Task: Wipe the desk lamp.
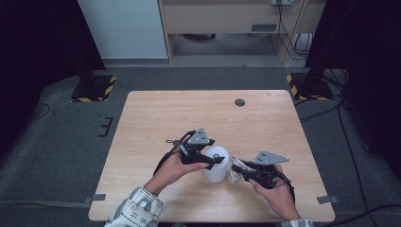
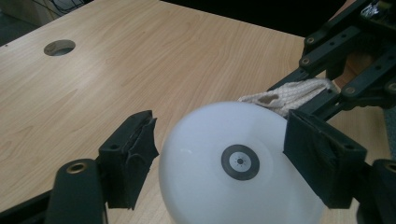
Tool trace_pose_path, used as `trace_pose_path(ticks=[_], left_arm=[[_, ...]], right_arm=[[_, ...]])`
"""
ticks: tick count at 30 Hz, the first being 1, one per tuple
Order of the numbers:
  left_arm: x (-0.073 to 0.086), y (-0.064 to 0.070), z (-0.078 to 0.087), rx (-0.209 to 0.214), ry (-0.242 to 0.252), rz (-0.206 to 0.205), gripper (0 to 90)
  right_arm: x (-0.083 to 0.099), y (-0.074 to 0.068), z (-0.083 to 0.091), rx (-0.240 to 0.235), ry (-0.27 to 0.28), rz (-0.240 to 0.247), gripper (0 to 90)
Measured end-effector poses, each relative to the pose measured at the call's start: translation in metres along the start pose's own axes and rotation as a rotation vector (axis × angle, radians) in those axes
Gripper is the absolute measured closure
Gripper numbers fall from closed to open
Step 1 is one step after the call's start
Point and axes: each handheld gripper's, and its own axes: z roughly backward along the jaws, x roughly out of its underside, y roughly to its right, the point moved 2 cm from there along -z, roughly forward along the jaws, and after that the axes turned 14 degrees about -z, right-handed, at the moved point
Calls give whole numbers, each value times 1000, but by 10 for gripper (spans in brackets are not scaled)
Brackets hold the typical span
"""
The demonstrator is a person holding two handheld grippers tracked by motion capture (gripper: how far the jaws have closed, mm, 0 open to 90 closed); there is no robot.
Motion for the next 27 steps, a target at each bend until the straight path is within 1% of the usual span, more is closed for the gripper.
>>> trace_pose_path(ticks=[3,5,6,10,13,15,16,17,21,24,27], left_arm=[[0,0,-1,10,-1,14,263],[1,-1,-1,16,4,26,263],[1,-1,-2,17,5,26,264],[2,-2,-2,21,10,39,264],[3,-3,-1,21,10,40,264],[4,-3,-1,25,18,44,264],[5,-4,0,25,18,46,264],[5,-4,0,23,18,47,264],[6,-7,2,19,12,53,264],[6,-8,2,23,13,56,265],[7,-10,1,21,15,64,265]], right_arm=[[-4,-5,7,-30,37,-9,709],[-4,-10,10,-48,44,-2,710],[-4,-14,10,-59,43,9,710],[1,-20,3,-60,1,46,710],[6,-19,-4,-59,-34,46,710],[10,-20,-8,-48,-61,57,710],[14,-20,-12,-37,-88,64,710],[16,-20,-15,-32,-102,67,710],[18,-20,-22,-16,-121,71,709],[21,-17,-28,17,-147,70,708],[20,-15,-31,32,-160,66,708]])
